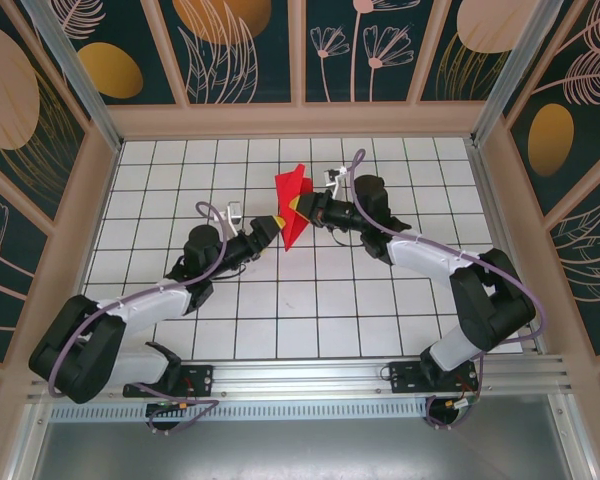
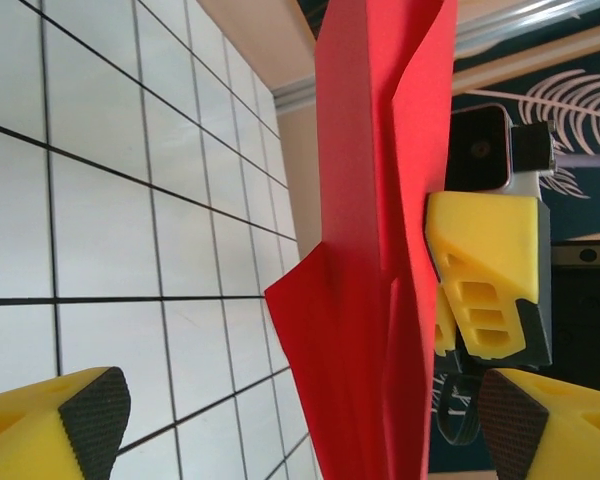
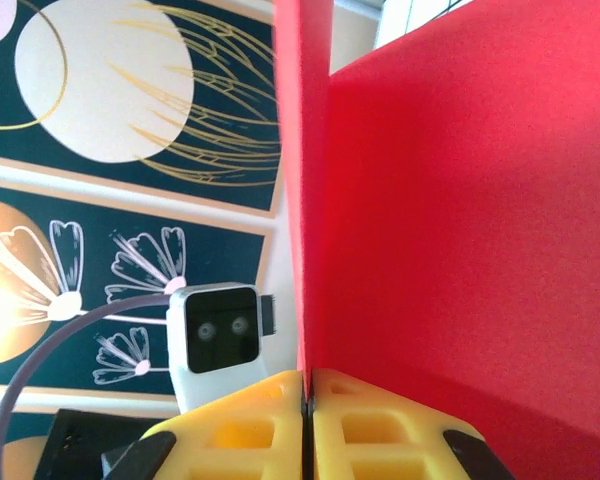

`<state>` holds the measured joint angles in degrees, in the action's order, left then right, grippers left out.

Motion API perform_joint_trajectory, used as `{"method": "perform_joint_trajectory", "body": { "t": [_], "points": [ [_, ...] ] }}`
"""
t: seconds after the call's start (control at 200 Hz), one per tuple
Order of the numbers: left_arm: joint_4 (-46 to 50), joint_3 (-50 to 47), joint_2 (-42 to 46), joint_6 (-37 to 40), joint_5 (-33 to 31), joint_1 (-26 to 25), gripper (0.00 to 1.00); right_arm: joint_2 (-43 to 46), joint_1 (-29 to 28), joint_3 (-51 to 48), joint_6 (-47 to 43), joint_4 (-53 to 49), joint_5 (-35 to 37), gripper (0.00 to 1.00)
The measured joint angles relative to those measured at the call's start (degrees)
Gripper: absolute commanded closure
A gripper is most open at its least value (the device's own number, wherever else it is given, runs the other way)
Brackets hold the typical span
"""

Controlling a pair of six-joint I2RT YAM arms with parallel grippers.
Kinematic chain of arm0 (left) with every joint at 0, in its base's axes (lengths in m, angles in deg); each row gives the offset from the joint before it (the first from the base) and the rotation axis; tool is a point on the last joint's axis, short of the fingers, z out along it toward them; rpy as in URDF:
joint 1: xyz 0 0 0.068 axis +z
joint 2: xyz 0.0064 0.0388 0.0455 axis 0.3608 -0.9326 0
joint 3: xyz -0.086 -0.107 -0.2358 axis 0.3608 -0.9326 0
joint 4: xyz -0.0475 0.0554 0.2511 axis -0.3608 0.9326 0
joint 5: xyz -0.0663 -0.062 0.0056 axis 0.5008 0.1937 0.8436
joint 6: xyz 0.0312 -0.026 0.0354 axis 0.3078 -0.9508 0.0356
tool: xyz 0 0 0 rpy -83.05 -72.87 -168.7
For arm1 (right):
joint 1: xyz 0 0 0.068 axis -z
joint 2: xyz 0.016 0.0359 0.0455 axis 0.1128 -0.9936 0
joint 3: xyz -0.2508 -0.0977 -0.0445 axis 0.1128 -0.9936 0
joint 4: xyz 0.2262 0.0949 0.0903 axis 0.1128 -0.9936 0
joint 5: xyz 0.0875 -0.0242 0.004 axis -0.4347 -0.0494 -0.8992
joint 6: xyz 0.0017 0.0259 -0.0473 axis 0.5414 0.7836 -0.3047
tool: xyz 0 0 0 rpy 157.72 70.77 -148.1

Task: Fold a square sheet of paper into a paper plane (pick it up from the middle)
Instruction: Turn over the paper at the center of the table.

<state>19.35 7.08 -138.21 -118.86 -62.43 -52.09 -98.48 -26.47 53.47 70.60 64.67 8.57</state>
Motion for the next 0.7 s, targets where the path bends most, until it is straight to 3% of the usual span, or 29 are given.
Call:
{"method": "perform_joint_trajectory", "body": {
  "t": [0.1, 0.31, 0.701],
  "points": [
    [-3.72, 0.0, -2.36, -1.62, 2.19, 0.0, 0.21, -0.26, -0.52, 0.61, 0.46, 0.33, -0.72, 0.89],
    [-10.03, 0.0, -3.54, -3.85, 3.45, 0.0, 0.53, -1.16, -0.81, 1.18, 1.49, 0.87, -1.86, 0.89],
    [-12.2, 0.0, -3.52, -2.86, 3.5, 0.0, 0.79, -1.29, -0.81, 1.18, 1.44, -0.02, -1.84, 0.87]
  ]
}}
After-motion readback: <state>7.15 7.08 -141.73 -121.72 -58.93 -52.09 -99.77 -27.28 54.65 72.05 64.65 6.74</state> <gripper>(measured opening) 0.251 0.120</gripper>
